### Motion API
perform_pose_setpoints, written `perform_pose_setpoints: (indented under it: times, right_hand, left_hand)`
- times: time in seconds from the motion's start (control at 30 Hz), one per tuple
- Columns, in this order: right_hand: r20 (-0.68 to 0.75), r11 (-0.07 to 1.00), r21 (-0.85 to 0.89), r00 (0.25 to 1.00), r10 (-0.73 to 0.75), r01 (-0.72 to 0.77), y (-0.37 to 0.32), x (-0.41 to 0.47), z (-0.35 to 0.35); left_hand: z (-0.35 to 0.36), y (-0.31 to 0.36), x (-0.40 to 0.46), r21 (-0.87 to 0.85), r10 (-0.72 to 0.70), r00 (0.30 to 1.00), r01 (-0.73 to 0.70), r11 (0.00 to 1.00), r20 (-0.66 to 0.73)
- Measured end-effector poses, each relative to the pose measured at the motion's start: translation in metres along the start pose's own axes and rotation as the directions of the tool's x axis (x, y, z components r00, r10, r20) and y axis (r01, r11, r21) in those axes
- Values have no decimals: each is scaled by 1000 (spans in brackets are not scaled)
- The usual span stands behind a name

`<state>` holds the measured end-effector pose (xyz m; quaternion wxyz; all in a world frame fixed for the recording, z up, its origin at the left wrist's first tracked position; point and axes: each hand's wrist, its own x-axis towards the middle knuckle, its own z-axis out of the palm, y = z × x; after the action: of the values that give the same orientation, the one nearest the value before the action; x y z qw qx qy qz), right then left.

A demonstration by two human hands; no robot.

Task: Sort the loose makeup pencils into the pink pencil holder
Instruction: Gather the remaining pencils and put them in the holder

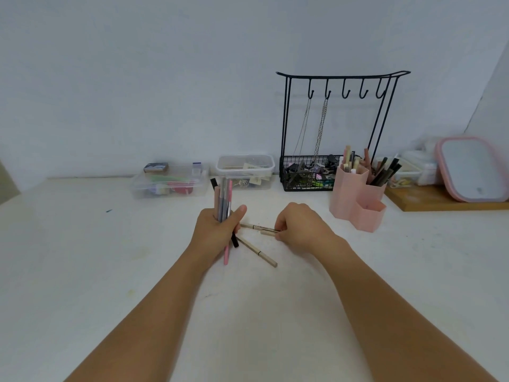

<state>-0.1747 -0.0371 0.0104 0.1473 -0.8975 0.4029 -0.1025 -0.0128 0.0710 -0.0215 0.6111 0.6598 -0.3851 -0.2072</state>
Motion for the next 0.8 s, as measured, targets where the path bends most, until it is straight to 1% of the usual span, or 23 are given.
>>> perform_pose_setpoints:
  times: [0.1, 0.23, 0.4, 0.47, 0.53, 0.6, 0.63, 0.67, 0.73, 0.77, 0.8]
  right_hand:
    - [-12, 996, 80, 1000, 25, -24, 3, 4, 2]
    - [9, 987, 154, 999, 49, -50, 10, 6, 4]
    - [-40, 981, 190, 998, 48, -39, 10, 6, 6]
    - [-88, 976, 217, 996, 32, -13, 9, 6, 5]
    - [-183, 956, 292, 983, 23, 33, 7, 4, 1]
    - [-274, 894, 432, 962, 7, 117, 0, 2, -5]
    - [-287, 837, 523, 958, -3, 159, -6, 0, -8]
    - [-269, 760, 623, 963, -14, 185, -11, -3, -10]
    - [-178, 583, 792, 982, -61, 180, -21, -8, -10]
    - [-139, 512, 843, 986, -93, 167, -25, -11, -9]
    - [-116, 464, 871, 986, -118, 158, -26, -12, -7]
  left_hand:
    - [0, 1, -1, -73, 21, 1000, -19, 997, 18]
    - [-4, -3, 4, -218, 0, 999, -9, 976, -40]
    - [-5, -3, 7, -320, -48, 987, -3, 948, -153]
    - [-6, -2, 6, -319, -42, 981, -21, 947, -189]
    - [-6, -2, 6, -308, -25, 979, -40, 951, -202]
    - [-6, 0, 5, -287, -4, 982, -51, 957, -187]
    - [-5, 1, 4, -274, 7, 986, -53, 960, -167]
    - [-3, 1, 4, -262, 21, 989, -58, 963, -143]
    - [-1, 2, 2, -233, 45, 993, -69, 970, -107]
    - [-1, 2, 1, -214, 50, 994, -70, 974, -97]
    - [0, 3, 0, -197, 53, 995, -70, 978, -89]
